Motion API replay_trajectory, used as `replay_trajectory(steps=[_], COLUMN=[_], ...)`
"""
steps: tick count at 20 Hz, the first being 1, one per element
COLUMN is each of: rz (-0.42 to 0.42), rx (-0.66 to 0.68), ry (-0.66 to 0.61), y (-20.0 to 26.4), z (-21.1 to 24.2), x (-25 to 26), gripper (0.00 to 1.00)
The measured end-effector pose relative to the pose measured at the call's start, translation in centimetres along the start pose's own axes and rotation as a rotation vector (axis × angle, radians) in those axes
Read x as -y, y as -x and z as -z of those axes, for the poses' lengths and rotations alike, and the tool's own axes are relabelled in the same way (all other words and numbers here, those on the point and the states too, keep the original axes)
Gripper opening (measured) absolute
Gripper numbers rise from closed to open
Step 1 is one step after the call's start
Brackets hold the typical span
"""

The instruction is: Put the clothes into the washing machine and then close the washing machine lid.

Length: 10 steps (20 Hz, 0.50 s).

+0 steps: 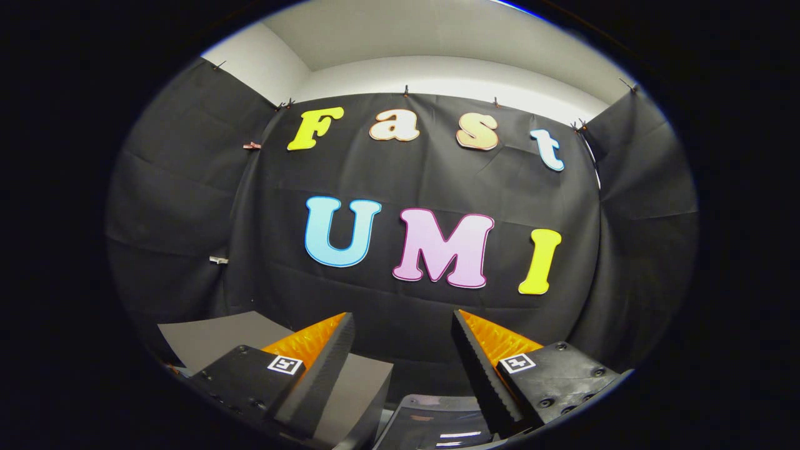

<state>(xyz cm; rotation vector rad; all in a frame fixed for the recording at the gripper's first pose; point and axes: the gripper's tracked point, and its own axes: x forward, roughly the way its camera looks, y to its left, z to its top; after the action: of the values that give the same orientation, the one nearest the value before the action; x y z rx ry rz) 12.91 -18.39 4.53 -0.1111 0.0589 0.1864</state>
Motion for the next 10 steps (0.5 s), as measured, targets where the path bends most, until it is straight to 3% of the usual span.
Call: replay_trajectory(steps=[10], rz=[0.017], rx=[-0.024], ry=[-0.016], y=[-0.16], z=[0.97], x=[0.54], gripper=[0.98])
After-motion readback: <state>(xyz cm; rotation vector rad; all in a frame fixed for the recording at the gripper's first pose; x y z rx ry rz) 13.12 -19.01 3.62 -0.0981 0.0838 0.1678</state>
